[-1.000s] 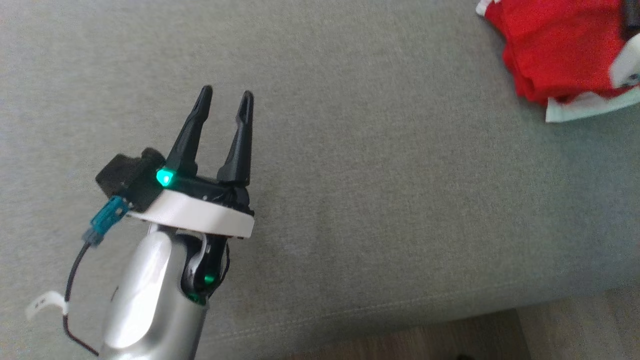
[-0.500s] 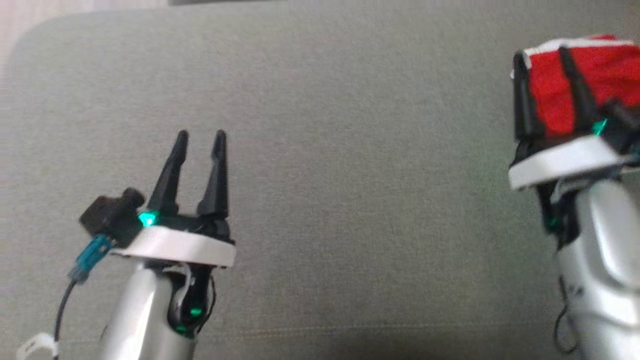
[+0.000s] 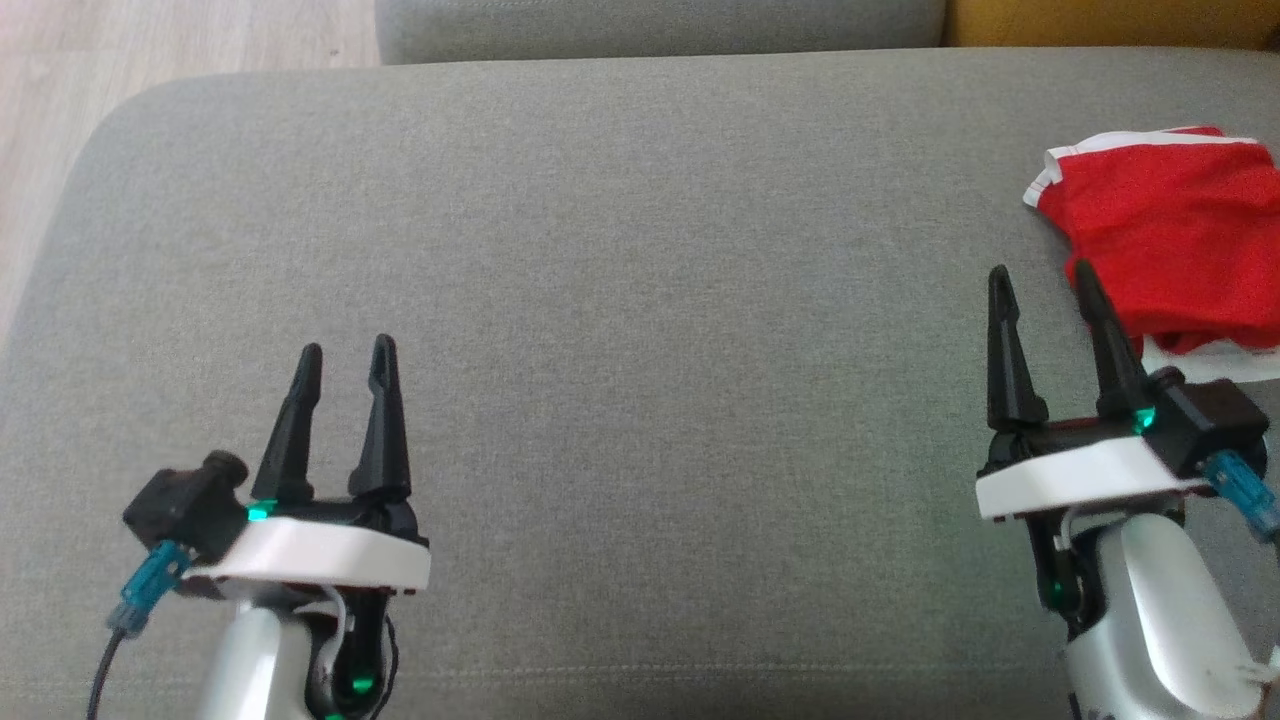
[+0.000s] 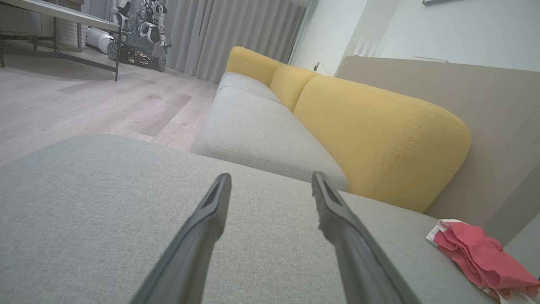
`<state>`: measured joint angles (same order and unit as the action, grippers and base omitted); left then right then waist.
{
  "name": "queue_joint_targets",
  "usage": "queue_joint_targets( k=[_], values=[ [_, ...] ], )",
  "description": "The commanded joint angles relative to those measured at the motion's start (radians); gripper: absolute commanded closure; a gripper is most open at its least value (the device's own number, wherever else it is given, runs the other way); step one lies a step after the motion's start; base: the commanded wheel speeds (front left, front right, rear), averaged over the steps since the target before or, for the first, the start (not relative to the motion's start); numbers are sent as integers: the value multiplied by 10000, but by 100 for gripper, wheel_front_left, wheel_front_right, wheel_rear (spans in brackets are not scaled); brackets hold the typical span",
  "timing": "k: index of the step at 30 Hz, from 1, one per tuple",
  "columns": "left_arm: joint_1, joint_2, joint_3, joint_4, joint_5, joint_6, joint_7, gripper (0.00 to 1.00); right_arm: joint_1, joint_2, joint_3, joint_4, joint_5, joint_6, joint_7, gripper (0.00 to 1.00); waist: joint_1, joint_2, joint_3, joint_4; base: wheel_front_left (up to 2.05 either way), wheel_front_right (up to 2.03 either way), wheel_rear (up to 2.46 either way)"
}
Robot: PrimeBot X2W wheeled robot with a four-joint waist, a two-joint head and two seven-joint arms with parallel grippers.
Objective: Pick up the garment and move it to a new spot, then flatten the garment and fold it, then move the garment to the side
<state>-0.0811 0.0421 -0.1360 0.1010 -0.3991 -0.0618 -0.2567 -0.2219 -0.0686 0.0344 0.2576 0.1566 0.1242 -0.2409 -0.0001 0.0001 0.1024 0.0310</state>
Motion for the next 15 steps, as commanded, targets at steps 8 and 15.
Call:
queue_joint_targets(
  k=[8,15],
  values=[
    [-92,81,473,-294,-97,-242,-51,0,148,162,157,-448,-42,65,-172,0,1,-1,-104,-54,0,0,0],
    [-29,81,454,-164,-213,-286,-51,0,172,179,203,-456,91,65,-192,0,1,-1,-177,-50,0,0,0]
  ],
)
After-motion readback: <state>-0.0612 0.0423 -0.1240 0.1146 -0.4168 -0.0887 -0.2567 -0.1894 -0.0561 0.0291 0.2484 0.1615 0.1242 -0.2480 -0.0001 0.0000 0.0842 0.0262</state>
